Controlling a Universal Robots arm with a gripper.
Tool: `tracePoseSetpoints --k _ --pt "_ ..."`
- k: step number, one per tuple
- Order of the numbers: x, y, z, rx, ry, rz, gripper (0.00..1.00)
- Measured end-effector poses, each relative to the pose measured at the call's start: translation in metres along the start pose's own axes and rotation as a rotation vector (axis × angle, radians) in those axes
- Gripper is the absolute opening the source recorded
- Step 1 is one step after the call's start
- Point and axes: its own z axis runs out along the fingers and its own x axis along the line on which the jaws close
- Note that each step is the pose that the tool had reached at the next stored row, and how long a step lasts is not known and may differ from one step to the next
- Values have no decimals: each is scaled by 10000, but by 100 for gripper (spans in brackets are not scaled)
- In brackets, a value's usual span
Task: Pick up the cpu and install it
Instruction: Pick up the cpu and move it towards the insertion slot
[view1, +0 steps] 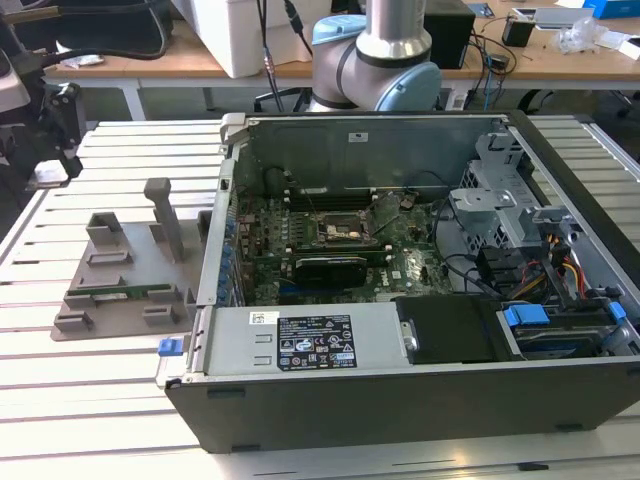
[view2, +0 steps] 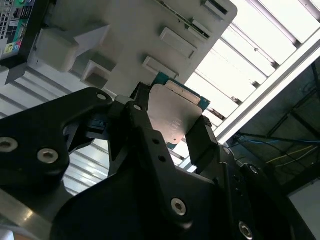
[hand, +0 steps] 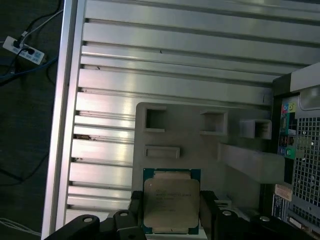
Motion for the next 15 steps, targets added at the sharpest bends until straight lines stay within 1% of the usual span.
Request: tracePoseSetpoints --k 4,5,7,8,9,11,12,13,15 --pt "-1 0 0 -6 0 3 54" --pt "-11 -1 -1 -5 2 2 54" --pt "-87 -8 1 -5 4 2 54" --pt "-127 -12 3 -5 3 3 54" --pt "-185 -17 5 -6 6 2 54" --pt "-263 -25 6 -7 27 2 54" --pt "-340 -32 9 -11 45 2 54" --pt "-533 -48 14 -13 75 3 54" --pt "-576 -53 14 -11 76 2 54"
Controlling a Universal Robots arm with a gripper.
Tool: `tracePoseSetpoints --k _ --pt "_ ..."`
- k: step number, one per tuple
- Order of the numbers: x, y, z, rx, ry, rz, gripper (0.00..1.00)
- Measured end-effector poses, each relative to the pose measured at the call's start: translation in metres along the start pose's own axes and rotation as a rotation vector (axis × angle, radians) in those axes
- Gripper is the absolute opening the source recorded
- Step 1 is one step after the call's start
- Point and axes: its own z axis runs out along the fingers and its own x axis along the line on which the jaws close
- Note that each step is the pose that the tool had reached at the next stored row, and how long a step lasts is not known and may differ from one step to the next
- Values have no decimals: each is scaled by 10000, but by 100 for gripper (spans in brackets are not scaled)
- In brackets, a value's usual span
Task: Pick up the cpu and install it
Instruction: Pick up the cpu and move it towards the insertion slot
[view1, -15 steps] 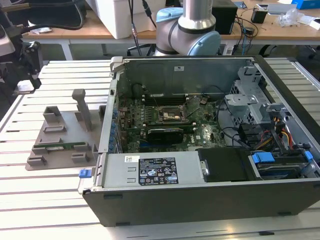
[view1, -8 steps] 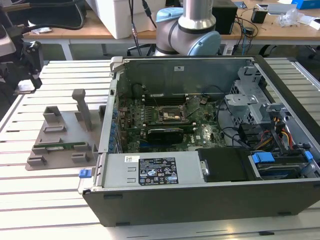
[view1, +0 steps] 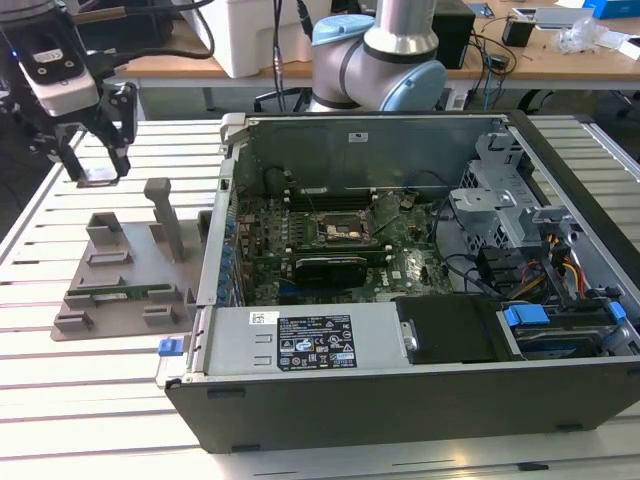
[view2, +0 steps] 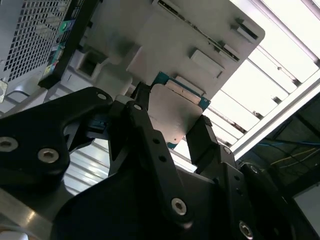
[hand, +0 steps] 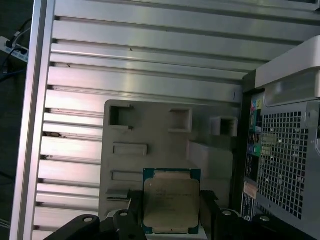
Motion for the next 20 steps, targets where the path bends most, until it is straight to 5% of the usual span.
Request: tracePoseSetpoints --k 2,5,9,15,20 --pt "-15 0 -35 8 5 1 54" --pt "-26 4 -282 24 8 1 54" --pt "-32 8 -509 24 13 0 54" --pt "-49 6 -526 24 16 -2 54" --pt "-277 -12 -518 21 19 0 54"
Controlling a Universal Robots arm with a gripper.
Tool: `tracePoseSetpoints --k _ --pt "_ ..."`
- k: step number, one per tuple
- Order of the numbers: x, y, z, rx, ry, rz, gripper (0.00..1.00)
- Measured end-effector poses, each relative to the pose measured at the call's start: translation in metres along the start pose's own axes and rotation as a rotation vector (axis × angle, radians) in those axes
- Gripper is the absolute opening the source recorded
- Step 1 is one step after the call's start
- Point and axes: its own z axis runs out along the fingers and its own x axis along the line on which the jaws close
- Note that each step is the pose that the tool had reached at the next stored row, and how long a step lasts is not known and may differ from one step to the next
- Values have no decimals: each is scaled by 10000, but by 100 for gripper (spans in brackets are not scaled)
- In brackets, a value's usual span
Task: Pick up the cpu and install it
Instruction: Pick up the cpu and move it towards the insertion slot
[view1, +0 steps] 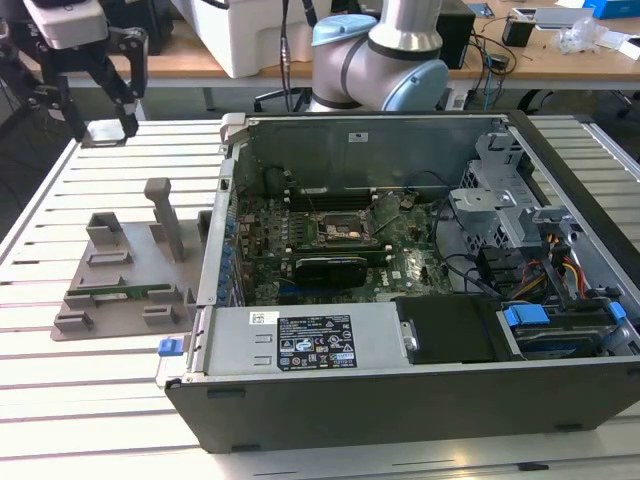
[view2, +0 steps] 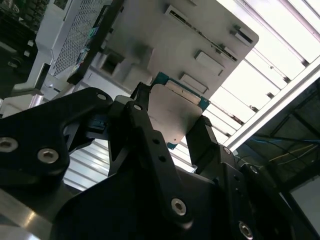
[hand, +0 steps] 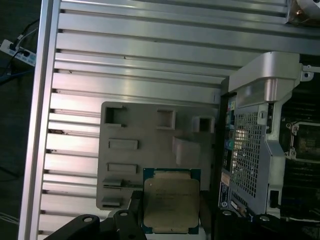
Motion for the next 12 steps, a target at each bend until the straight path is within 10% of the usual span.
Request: tracePoseSetpoints --k 12 --pt "-566 -49 10 4 8 1 54"
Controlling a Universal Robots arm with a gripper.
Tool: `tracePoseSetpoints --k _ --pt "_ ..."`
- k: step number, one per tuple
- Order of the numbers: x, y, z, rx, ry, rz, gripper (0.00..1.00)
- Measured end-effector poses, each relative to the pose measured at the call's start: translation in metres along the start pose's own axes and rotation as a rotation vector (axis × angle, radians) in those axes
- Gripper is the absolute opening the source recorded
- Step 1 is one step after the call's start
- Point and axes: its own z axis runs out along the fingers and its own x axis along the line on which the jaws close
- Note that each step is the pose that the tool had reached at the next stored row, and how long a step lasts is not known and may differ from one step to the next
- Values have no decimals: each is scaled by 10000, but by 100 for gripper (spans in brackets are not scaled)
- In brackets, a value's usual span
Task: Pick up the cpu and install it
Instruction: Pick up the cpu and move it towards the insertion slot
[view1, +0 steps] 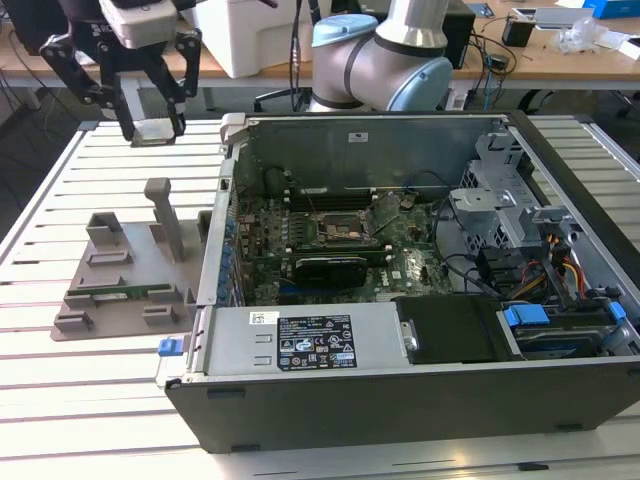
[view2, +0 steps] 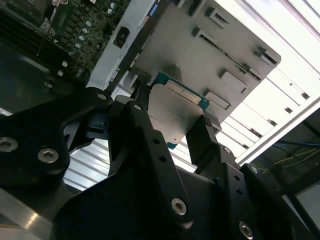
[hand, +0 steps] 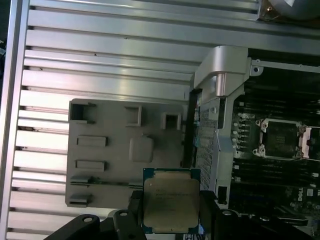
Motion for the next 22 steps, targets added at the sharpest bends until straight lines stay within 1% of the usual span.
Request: tracePoseSetpoints --k 2,4,9,15,17,18,20,21,22 --pt "-162 -14 2 2 6 -1 54" --pt "-290 -23 5 1 13 0 54" --pt "-517 -31 13 0 41 0 54" --pt "-748 -29 31 -3 80 0 54" --pt "-870 -27 52 -7 103 1 54" --pt "-918 -25 62 -6 117 0 54" --pt "-986 -20 79 -8 134 3 54" --pt "-1052 -14 99 -7 148 2 54" --pt "-1101 -9 114 -7 160 2 54"
